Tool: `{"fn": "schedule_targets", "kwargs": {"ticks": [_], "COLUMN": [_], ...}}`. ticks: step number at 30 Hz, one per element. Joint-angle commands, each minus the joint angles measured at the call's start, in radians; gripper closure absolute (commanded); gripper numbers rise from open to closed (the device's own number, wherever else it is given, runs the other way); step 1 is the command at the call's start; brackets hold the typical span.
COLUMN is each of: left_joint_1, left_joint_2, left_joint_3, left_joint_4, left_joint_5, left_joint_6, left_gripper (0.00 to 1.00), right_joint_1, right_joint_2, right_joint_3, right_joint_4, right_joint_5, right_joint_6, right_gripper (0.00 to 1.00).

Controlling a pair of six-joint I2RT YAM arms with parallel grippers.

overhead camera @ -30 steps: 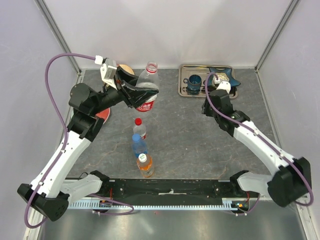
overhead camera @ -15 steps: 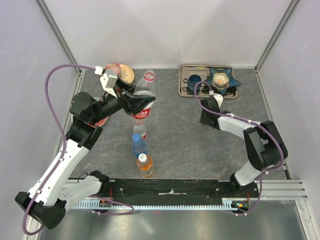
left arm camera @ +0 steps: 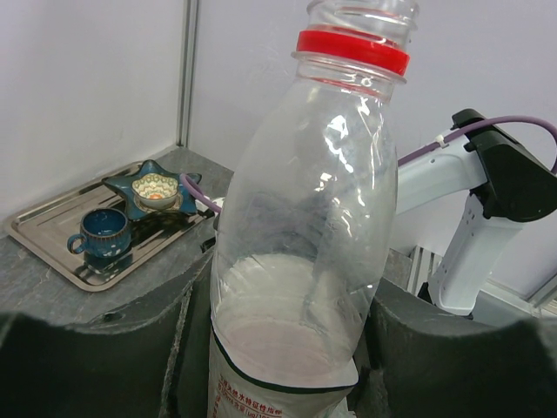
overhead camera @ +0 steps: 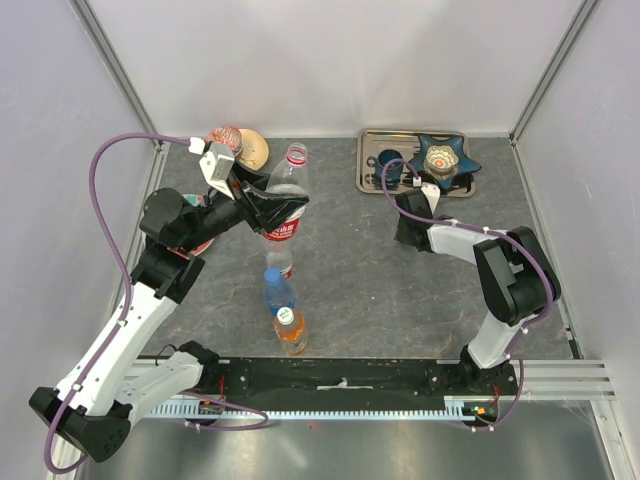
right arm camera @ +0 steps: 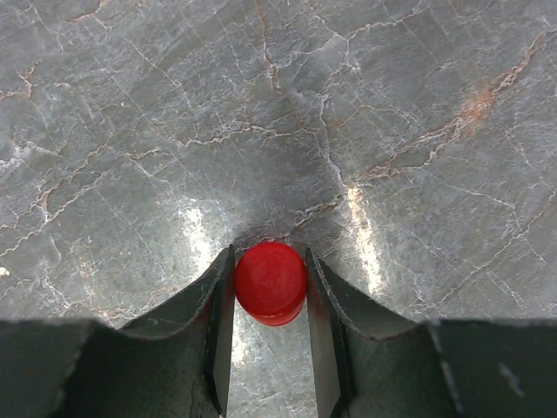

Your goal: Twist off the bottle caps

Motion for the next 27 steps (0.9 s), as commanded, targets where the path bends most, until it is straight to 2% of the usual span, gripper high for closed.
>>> {"fn": "schedule_targets", "kwargs": {"ticks": [1, 5, 8, 11, 15, 17, 20, 23, 25, 26, 27], "left_joint_1": [-0.002, -0.002, -0.002, -0.002, -0.002, -0.002, -0.002, -0.002, -0.004, -0.005, -0.008], "left_joint_2": [-0.009, -0.009, -0.007, -0.007, 0.006, 0.023, 0.066, 0.120, 0.172, 0.197, 0.217], "left_joint_3": [0.002, -0.002, -0.007, -0.010, 0.005, 0.021, 0.057, 0.082, 0.097, 0.106, 0.131], "left_joint_4": [0.019, 0.022, 0.022, 0.019, 0.009, 0.000, -0.006, 0.008, 0.026, 0.028, 0.026], "left_joint_5": [-0.017, -0.013, -0.010, -0.017, -0.034, -0.033, -0.001, 0.050, 0.093, 0.149, 0.176], "left_joint_6": [0.041, 0.035, 0.032, 0.036, 0.053, 0.056, 0.044, 0.009, -0.014, -0.036, -0.043], "left_gripper": [0.49, 0.49, 0.49, 0.48, 0.48, 0.47, 0.46, 0.44, 0.43, 0.43, 0.43], "right_joint_1": [0.002, 0.002, 0.000, 0.002, 0.003, 0.006, 0.035, 0.096, 0.132, 0.144, 0.144], "right_joint_2": [0.032, 0.031, 0.008, -0.073, -0.223, -0.322, -0.486, -0.645, -0.710, -0.721, -0.725], "right_joint_3": [0.007, -0.005, -0.013, -0.001, 0.157, 0.259, 0.305, 0.289, 0.303, 0.327, 0.341], "right_joint_4": [-0.032, -0.035, -0.035, -0.058, -0.174, -0.213, -0.189, -0.077, -0.040, -0.038, -0.038], "right_joint_5": [0.003, -0.002, -0.010, -0.011, -0.022, -0.028, -0.088, -0.223, -0.330, -0.361, -0.420], "right_joint_6": [-0.015, -0.006, 0.008, 0.035, 0.052, 0.048, 0.032, 0.011, -0.009, -0.006, -0.003], "right_gripper": [0.61, 0.48, 0.43, 0.36, 0.28, 0.28, 0.27, 0.29, 0.27, 0.25, 0.12]}}
